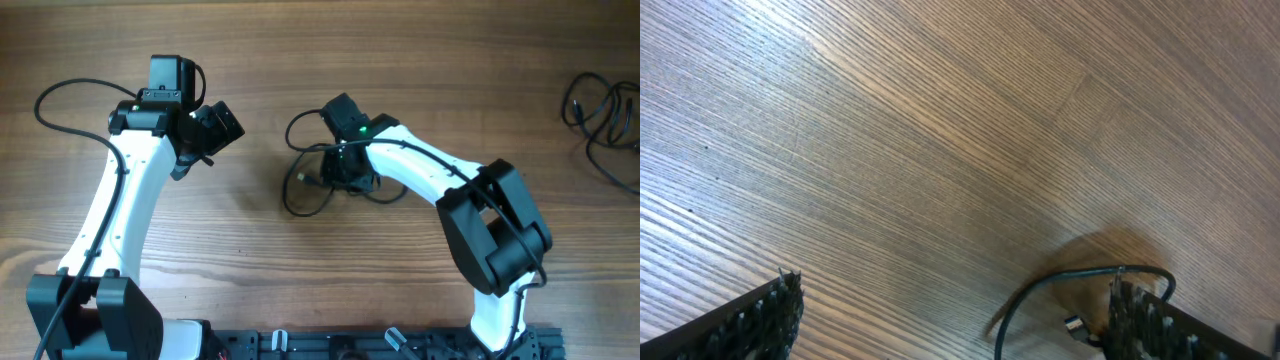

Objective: Untangle cables
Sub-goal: 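Carry the cable to the right edge pile with right gripper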

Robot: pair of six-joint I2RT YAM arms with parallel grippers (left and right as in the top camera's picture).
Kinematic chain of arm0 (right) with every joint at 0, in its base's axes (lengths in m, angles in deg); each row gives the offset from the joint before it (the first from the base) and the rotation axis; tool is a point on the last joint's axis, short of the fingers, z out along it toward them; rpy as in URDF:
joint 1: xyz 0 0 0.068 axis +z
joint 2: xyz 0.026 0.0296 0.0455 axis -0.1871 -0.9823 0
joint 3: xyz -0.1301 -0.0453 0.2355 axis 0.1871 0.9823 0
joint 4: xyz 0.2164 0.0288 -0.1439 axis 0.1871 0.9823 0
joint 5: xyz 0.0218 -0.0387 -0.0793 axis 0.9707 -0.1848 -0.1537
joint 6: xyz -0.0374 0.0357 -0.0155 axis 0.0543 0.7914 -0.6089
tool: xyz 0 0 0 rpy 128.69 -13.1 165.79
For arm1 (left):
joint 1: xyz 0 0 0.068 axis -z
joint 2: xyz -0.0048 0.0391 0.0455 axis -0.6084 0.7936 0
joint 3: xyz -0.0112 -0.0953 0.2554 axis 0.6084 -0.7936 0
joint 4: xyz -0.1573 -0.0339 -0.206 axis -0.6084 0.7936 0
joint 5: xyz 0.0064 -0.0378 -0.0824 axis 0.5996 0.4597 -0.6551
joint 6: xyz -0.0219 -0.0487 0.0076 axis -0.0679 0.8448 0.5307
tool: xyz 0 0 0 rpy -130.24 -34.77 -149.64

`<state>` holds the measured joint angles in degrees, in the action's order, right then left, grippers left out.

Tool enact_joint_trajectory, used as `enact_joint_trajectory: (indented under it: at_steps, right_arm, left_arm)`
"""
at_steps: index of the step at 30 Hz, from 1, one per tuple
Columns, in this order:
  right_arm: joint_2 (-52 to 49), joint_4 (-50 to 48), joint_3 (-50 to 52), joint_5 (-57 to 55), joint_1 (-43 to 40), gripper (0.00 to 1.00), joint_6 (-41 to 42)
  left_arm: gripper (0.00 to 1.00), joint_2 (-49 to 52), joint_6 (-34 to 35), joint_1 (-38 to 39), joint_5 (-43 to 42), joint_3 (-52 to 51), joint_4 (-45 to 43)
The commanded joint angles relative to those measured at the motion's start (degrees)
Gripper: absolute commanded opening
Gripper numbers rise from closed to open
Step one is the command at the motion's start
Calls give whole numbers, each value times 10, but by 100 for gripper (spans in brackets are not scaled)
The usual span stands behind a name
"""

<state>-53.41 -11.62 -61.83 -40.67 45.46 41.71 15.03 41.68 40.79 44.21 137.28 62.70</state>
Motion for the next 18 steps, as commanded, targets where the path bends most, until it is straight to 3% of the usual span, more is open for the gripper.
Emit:
enact_joint_trajectory:
  at_steps: [1, 3, 7, 10, 18]
  right_arm:
    - [-22, -2, 2, -14, 10, 22, -7]
    - [-22, -1, 1, -11, 10, 13, -8]
    - [-21, -10, -3, 27, 10, 12, -54]
    - [-17, 6, -23, 30, 7, 5, -99]
    - [50, 86, -112, 2, -35, 4, -199]
  left_arm:
    - [100, -2, 6, -2, -1, 2, -1]
    - [100, -2, 6, -2, -1, 2, -1]
    - [100, -2, 6, -2, -1, 2, -1]
    - [100, -2, 6, -2, -1, 2, -2]
    - [100, -2, 6, -2, -1, 2, -2]
